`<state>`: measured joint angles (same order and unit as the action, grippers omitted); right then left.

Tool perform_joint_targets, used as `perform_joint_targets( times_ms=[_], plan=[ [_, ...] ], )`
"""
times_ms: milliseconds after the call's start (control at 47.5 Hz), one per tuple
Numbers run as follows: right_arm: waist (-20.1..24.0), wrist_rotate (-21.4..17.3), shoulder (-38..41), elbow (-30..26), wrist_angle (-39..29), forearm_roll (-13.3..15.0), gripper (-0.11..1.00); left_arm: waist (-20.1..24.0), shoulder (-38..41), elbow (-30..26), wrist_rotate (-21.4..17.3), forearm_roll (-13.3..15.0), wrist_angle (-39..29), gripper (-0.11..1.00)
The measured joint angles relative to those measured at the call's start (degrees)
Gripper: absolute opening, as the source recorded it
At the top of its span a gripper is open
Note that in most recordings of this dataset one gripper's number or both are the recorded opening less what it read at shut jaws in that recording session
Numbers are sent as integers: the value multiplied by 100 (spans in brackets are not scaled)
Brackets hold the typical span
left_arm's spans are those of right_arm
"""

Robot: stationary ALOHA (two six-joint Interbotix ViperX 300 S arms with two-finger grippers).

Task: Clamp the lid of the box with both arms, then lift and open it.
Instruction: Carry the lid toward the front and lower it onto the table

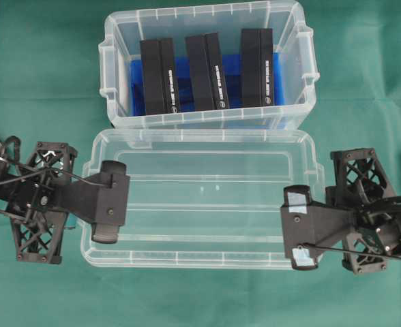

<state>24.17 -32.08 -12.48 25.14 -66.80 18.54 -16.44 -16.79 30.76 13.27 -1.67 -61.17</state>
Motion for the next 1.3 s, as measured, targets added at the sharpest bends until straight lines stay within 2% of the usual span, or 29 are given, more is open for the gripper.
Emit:
perform_joint_targets(
  times_ms=[252,610,988,1304],
  plan=[
    [88,-281,105,202,290,-9,0,-193,246,35,237,0,299,1],
    [79,-703,229,976,1564,0,0,-193,519,598,624,0,1099,1],
    [79,-976,571,1406,2259,193,0,-185,923,1028,668,-9,2021,1],
    [18,-993,773,1626,2813,237,0,-193,1046,1081,668,-9,2215,1]
  ],
)
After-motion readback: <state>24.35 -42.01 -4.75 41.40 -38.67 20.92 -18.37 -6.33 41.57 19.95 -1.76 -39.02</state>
